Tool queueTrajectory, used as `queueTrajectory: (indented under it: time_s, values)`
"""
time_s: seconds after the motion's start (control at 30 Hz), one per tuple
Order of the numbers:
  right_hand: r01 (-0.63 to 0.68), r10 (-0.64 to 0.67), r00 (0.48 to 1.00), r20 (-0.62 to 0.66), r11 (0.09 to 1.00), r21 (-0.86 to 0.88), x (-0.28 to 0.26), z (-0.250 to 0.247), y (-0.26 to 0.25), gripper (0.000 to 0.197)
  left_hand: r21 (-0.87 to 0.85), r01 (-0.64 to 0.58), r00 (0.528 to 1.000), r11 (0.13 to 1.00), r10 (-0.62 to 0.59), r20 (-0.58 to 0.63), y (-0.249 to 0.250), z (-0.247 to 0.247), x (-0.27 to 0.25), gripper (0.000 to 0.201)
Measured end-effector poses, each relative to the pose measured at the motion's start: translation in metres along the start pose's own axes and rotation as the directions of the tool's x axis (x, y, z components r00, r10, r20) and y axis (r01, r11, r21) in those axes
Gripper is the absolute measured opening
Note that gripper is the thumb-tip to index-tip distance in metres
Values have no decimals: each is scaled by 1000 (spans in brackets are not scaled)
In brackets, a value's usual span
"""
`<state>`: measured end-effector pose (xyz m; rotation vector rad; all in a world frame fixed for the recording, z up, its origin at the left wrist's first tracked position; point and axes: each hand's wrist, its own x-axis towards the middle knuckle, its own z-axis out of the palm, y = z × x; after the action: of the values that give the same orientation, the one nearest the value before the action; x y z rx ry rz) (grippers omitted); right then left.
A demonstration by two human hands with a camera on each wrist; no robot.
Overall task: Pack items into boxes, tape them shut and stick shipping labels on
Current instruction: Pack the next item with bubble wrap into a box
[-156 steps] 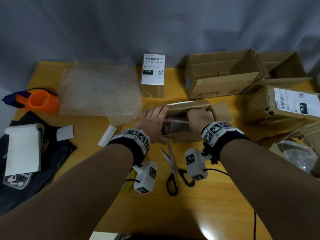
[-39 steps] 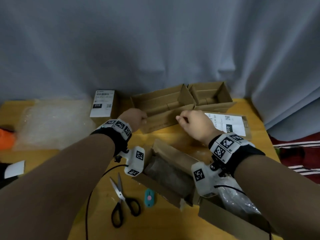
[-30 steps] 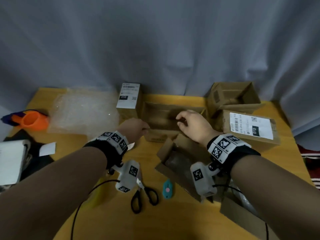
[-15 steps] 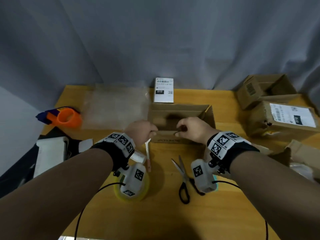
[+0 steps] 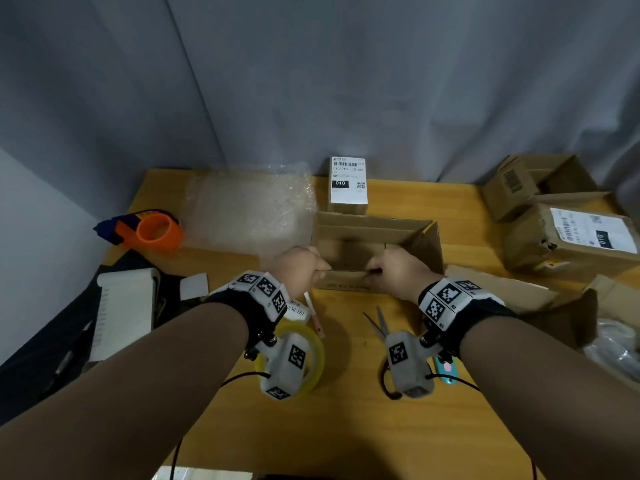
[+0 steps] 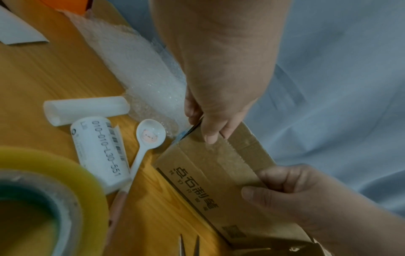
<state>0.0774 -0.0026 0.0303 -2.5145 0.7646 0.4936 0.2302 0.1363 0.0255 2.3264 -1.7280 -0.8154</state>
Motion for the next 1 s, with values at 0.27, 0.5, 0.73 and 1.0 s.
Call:
queueTrajectory:
  time_s: [0.27,0.5,0.73,1.0]
  values:
    - [-45,43,999,21,993,107,-28,1,20,45,126,53,996,991,-62,68,34,12,13,35]
    - [-106,120,990,71,979,-176,-35,13,25,49,227,55,989,972,-84,120,33,17,7,38]
    - [-82,81,997,-17,982,-169,-36,12,18,44,103,-42,997,994,48,-56,27,13,-16,55]
    - [148,-134,914,-383,989,8,-14,-14,-37,24,26,203,962,979,-194,-189,-51,-18,-13,37]
